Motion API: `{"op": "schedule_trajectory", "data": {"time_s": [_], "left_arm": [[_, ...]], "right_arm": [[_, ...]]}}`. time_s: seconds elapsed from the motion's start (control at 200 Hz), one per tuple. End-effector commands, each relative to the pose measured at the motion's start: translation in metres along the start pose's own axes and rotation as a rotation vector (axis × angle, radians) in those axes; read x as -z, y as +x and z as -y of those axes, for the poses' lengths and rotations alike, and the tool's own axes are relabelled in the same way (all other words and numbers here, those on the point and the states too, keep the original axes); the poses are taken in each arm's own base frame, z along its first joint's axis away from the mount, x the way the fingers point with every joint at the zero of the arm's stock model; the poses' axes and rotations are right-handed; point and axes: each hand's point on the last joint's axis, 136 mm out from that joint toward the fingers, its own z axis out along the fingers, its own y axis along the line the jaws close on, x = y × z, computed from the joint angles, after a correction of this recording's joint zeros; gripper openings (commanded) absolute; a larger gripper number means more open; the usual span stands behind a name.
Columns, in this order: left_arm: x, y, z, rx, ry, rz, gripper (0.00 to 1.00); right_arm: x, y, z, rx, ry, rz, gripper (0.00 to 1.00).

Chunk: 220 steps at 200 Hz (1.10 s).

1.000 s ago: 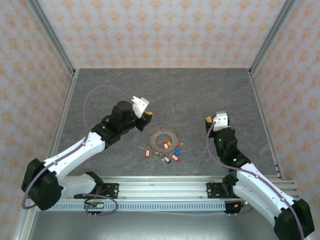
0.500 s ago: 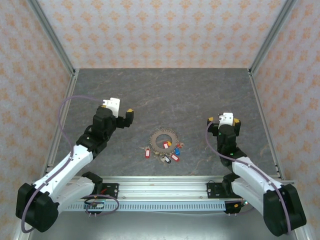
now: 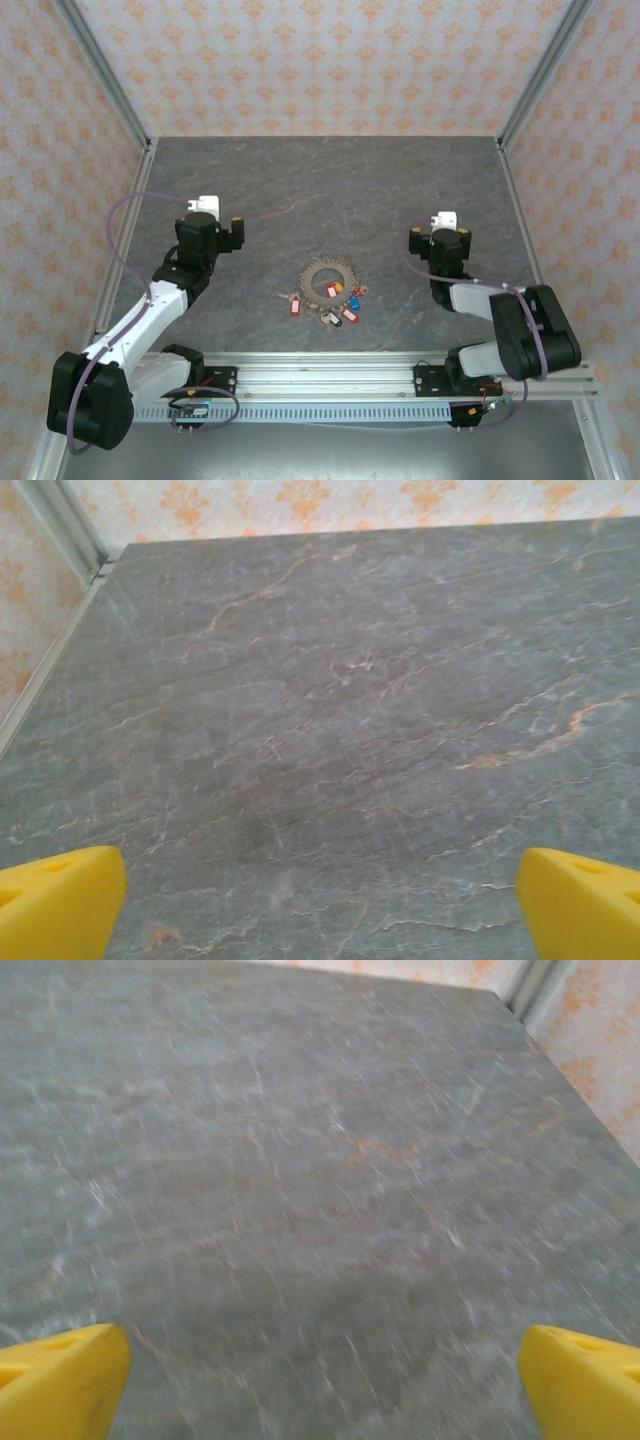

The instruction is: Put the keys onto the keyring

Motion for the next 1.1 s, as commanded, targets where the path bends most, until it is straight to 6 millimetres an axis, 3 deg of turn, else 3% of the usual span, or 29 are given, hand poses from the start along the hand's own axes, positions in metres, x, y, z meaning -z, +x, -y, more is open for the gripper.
{"op": "schedule_trajectory", "data": {"time_s": [0.0, 0.07, 0.175, 0.24, 0.39, 0.49, 0.711, 0.831, 0.996, 1.066, 1.096], "left_arm": [[-0.007, -0.002, -0.008, 0.035, -0.037, 0.031, 1.00], [-0.011, 0.001, -0.008, 0.031, -0.036, 0.036, 1.00], [-0.017, 0.003, -0.006, 0.021, -0.021, 0.057, 1.00], [-0.021, 0.004, -0.004, 0.016, -0.011, 0.067, 1.00], [-0.034, 0.008, 0.000, -0.027, 0.014, 0.086, 1.00], [-0.043, 0.009, 0.007, -0.045, 0.064, 0.112, 1.00], [-0.068, 0.025, 0.001, 0.000, 0.135, 0.110, 1.00], [-0.075, 0.038, 0.012, -0.024, 0.201, 0.117, 1.00], [-0.082, 0.039, -0.003, 0.041, 0.166, 0.114, 1.00], [-0.086, 0.039, -0.023, 0.083, 0.019, 0.098, 1.00], [-0.086, 0.040, -0.023, 0.071, -0.007, 0.089, 1.00]], "right_arm": [[-0.006, -0.026, 0.000, -0.069, -0.013, 0.103, 0.99], [0.001, -0.025, 0.004, -0.108, -0.052, 0.133, 0.99], [0.007, -0.005, 0.006, -0.140, -0.080, 0.200, 0.99], [0.006, -0.010, 0.007, -0.146, -0.070, 0.246, 0.99], [-0.021, -0.010, 0.031, -0.198, 0.099, 0.107, 0.99], [-0.025, -0.006, 0.048, -0.249, 0.171, 0.061, 0.99], [-0.019, -0.006, 0.051, -0.261, 0.183, 0.083, 0.99], [-0.018, -0.006, 0.051, -0.265, 0.184, 0.093, 0.99], [-0.020, -0.006, 0.054, -0.268, 0.206, 0.081, 0.99], [-0.022, -0.005, 0.057, -0.272, 0.224, 0.067, 0.99], [-0.023, -0.006, 0.057, -0.273, 0.224, 0.067, 0.99]]}}
